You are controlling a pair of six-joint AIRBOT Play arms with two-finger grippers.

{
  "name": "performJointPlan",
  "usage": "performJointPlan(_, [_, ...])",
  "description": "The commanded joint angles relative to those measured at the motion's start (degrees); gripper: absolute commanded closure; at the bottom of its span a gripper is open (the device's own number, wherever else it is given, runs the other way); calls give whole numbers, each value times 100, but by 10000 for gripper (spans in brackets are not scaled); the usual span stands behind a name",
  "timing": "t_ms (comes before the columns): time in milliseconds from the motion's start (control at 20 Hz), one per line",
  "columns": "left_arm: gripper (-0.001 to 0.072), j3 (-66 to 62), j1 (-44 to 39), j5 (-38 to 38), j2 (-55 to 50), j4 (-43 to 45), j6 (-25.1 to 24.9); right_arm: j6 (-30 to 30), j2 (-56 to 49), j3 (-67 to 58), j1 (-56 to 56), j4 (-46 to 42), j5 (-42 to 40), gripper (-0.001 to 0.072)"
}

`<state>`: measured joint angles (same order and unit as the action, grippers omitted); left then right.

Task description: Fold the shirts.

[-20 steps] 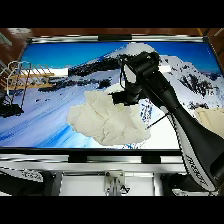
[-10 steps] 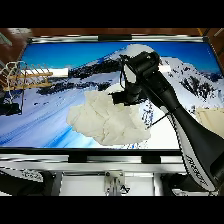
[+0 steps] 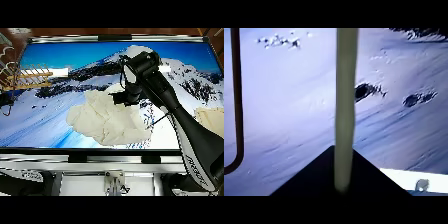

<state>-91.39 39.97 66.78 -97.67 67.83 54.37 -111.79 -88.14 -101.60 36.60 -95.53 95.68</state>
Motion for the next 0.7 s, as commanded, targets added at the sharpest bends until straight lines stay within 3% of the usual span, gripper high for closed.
performJointPlan(0, [652,-505,0,7,326,-17,562,247,44,-13,0,-442,457,632])
performJointPlan(100, [652,-745,-44,-203,608,-92,1449,332,131,-13,-2,-793,531,632])
performJointPlan(150, [652,-802,-127,-232,782,-199,1578,337,173,-13,-31,-859,531,632])
performJointPlan(450, [653,-654,-1637,470,1895,-352,1539,350,229,-13,-498,-695,496,632])
performJointPlan(650, [654,420,-3329,638,2811,763,1539,516,229,-13,-1036,-627,584,632])
